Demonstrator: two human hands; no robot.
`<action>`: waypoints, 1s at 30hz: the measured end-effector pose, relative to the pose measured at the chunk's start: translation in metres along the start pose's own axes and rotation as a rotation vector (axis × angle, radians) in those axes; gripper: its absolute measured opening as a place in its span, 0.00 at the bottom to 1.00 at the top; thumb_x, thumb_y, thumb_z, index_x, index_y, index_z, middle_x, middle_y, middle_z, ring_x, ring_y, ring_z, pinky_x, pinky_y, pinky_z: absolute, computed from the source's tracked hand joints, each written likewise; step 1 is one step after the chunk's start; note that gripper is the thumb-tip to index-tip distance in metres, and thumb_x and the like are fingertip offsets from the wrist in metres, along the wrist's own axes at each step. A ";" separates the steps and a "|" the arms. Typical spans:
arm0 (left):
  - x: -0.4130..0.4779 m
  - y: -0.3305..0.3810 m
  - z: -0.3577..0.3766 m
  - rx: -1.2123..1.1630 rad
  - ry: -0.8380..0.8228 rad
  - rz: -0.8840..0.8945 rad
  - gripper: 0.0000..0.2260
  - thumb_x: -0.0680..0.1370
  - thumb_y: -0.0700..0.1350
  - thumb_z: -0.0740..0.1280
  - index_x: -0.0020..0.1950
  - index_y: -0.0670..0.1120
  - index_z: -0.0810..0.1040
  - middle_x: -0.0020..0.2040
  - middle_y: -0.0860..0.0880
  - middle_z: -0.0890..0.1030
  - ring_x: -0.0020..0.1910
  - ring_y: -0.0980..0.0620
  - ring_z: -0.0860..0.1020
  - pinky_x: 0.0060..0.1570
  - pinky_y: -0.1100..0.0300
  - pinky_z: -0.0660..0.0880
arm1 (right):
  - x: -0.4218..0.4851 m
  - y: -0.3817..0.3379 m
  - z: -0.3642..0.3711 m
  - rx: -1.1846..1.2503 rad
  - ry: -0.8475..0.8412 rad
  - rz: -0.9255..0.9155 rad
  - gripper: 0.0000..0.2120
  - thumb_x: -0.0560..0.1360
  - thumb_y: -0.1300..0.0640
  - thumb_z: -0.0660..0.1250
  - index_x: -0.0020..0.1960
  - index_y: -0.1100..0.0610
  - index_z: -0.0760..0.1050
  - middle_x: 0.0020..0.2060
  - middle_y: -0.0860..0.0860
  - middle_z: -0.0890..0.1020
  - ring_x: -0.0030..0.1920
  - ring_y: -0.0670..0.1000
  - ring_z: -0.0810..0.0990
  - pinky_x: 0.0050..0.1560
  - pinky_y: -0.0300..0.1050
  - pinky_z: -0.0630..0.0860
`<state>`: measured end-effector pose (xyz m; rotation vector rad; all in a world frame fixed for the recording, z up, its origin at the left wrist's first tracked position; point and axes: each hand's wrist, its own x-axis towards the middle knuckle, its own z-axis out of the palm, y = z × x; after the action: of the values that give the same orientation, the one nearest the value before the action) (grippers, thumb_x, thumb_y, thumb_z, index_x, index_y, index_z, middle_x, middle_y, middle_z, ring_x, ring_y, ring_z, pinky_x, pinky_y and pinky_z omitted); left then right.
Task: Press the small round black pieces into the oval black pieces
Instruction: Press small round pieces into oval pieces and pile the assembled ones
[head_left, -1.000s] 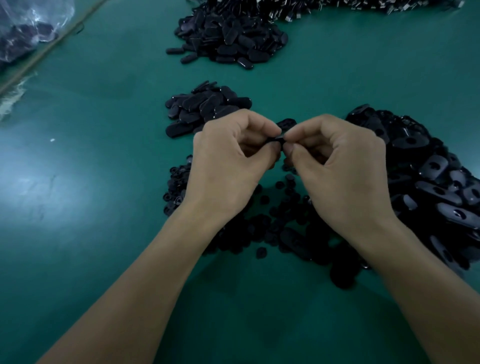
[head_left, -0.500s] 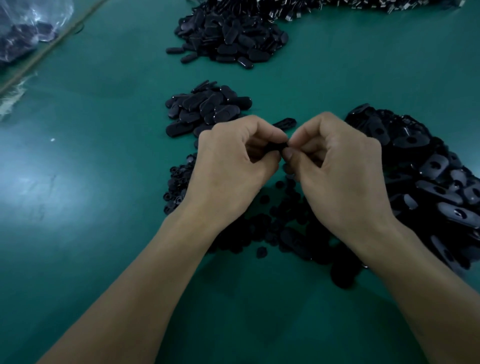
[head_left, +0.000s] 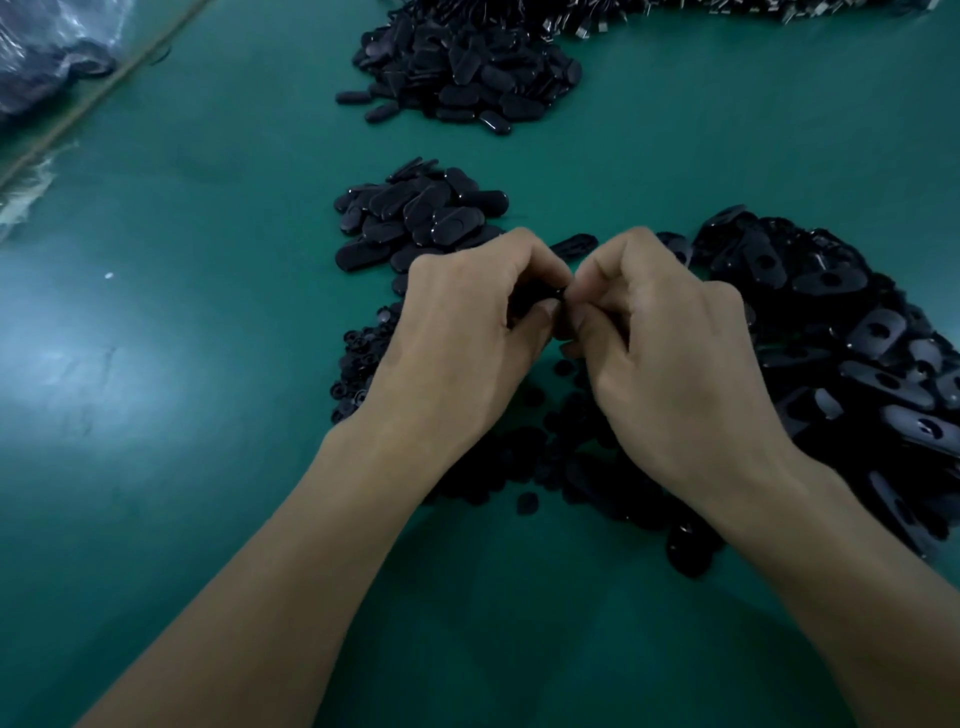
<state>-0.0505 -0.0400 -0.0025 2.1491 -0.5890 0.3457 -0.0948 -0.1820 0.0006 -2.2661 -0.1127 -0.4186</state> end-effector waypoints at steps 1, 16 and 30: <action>0.000 0.000 0.000 0.008 0.006 -0.005 0.08 0.74 0.35 0.73 0.48 0.47 0.83 0.41 0.59 0.83 0.42 0.62 0.81 0.43 0.68 0.78 | 0.000 0.001 0.000 0.004 -0.009 -0.004 0.10 0.80 0.64 0.64 0.47 0.50 0.70 0.36 0.49 0.81 0.34 0.49 0.81 0.32 0.49 0.75; 0.004 -0.005 -0.003 -0.384 -0.075 -0.231 0.15 0.74 0.37 0.77 0.50 0.55 0.78 0.42 0.54 0.87 0.40 0.55 0.86 0.46 0.59 0.82 | 0.014 0.022 -0.006 0.156 -0.015 -0.012 0.08 0.79 0.60 0.70 0.54 0.48 0.81 0.44 0.39 0.83 0.47 0.38 0.83 0.50 0.31 0.78; 0.005 -0.005 -0.007 -0.592 -0.046 -0.314 0.11 0.71 0.33 0.78 0.45 0.48 0.84 0.39 0.49 0.87 0.38 0.51 0.86 0.41 0.63 0.82 | 0.015 0.023 -0.011 0.362 -0.054 0.044 0.06 0.75 0.59 0.75 0.46 0.48 0.81 0.36 0.41 0.85 0.37 0.42 0.84 0.38 0.31 0.77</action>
<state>-0.0437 -0.0326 0.0004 1.6395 -0.3152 -0.0522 -0.0784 -0.2063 -0.0035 -1.9193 -0.1531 -0.2880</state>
